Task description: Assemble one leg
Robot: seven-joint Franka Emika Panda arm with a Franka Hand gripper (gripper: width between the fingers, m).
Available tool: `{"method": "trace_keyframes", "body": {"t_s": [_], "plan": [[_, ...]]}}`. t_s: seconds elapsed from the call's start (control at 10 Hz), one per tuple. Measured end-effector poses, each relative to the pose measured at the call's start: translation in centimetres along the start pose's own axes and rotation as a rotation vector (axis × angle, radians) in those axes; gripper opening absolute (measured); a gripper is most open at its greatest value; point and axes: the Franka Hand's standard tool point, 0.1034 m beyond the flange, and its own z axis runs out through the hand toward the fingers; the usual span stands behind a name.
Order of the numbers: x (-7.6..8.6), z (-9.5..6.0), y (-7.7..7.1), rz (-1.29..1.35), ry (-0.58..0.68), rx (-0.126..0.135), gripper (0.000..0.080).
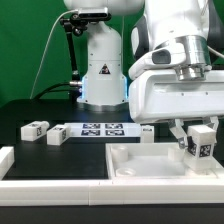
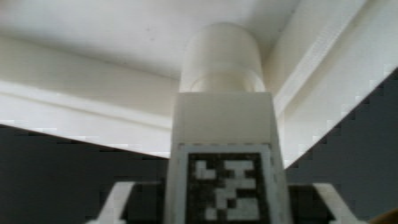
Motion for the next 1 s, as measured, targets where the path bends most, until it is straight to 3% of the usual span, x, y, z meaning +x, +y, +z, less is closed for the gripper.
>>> {"method": "trace_keyframes", "body": {"t_s": [0.2,0.3,0.4,0.6,1.0], "plan": [[0.05,0.00,0.01,0.000,0.000,0.000,0.0290],[0.05,0.00,0.01,0.000,0.000,0.000,0.0494],[0.05,0.00,0.01,0.000,0.000,0.000,0.0598],[0.05,0.00,0.01,0.000,0.000,0.000,0.0639],[0.14,-0.15,0.10,-0.001,-0.005,0.000,0.0649]]}}
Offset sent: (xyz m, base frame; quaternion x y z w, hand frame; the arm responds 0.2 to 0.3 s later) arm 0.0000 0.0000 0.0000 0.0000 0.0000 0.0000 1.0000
